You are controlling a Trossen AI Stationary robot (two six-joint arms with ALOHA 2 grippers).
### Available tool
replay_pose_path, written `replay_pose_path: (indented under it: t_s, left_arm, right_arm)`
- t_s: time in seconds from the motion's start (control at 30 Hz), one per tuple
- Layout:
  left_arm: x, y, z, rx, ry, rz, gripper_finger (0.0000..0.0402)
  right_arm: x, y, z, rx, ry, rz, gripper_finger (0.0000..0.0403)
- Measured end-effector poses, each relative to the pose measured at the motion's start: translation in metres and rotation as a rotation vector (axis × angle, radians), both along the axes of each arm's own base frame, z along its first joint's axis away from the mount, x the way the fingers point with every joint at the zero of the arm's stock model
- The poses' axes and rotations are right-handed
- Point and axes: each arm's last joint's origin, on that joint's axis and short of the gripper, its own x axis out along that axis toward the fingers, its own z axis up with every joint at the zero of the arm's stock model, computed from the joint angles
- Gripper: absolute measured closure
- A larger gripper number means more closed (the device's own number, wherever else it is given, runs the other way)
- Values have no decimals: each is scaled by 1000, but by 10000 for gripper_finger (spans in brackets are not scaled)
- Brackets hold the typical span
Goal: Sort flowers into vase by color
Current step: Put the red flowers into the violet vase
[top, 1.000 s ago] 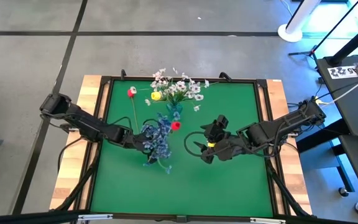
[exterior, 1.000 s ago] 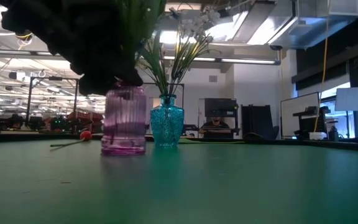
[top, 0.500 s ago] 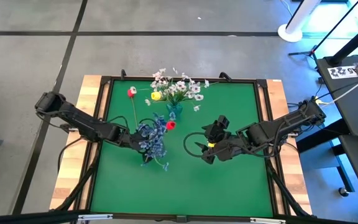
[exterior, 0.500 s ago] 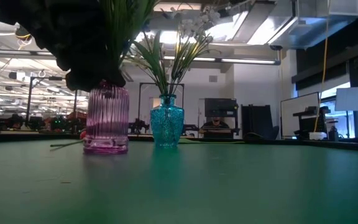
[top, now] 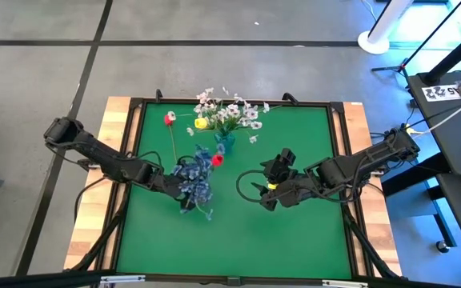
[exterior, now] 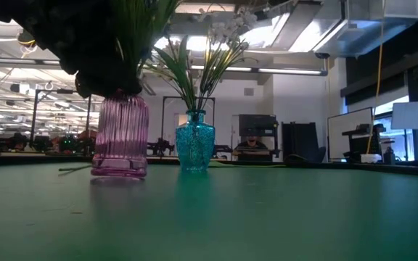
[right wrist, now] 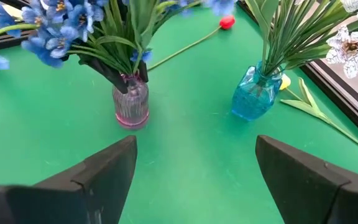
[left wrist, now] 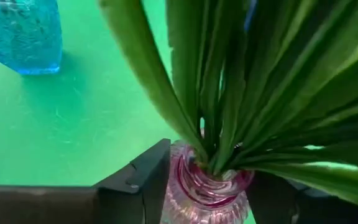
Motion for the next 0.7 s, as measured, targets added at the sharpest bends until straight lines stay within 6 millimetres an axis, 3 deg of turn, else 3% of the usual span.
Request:
replay_pose_path:
  t_s: [0.4, 0.7]
  left_arm:
    - [-8, -4, 0, -97, 63, -59, 137]
    - [-30, -5, 17, -73, 64, -97, 128]
  right_arm:
    - [-2, -1, -2, 23, 12, -27, 77]
    - [-3, -1, -3, 30, 29, -24, 77]
